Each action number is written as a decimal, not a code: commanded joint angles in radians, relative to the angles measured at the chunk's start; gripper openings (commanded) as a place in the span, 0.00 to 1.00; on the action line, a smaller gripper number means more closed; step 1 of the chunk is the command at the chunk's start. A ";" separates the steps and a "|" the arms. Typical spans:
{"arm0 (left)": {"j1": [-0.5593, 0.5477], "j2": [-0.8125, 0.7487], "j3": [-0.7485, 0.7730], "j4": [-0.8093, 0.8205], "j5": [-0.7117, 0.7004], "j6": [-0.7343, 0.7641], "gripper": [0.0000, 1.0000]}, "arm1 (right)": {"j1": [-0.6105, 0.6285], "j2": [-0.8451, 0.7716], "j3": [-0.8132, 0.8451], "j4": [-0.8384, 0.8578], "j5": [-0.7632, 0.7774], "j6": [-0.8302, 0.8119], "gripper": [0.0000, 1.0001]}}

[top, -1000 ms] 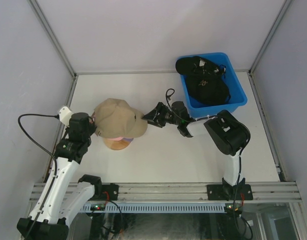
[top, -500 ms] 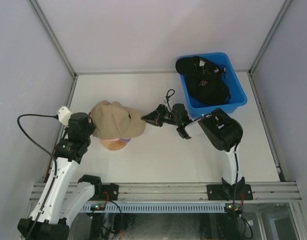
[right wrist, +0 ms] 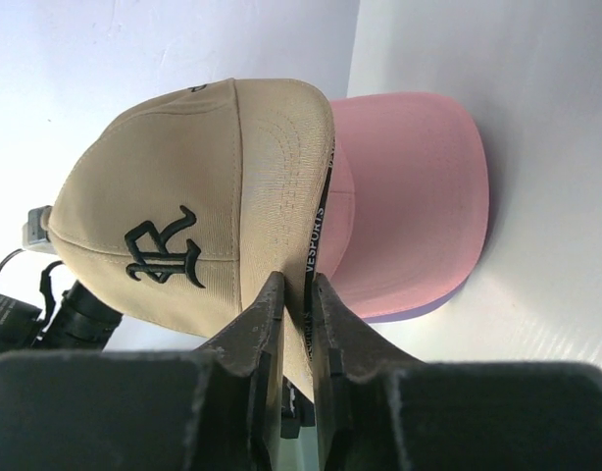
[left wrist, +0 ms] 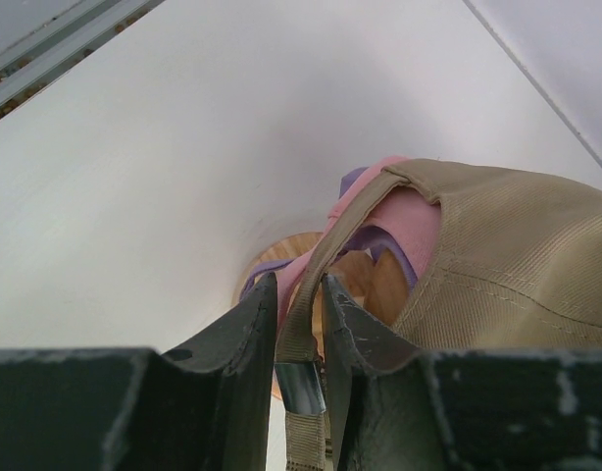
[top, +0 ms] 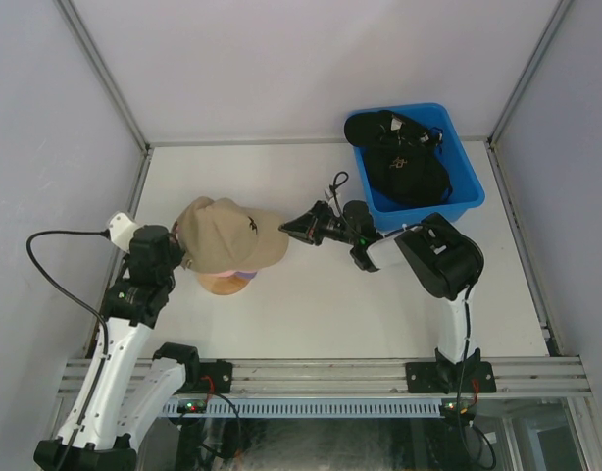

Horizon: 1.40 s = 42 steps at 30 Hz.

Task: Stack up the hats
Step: Move the bin to the center of the board.

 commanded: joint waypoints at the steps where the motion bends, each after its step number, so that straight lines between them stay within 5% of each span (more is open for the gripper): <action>1: 0.004 -0.017 0.020 -0.011 -0.030 -0.007 0.29 | -0.011 -0.078 -0.008 -0.008 0.003 -0.016 0.00; 42: 0.004 0.014 -0.088 -0.039 -0.058 -0.067 0.26 | 0.030 0.035 0.097 -0.481 0.110 -0.207 0.00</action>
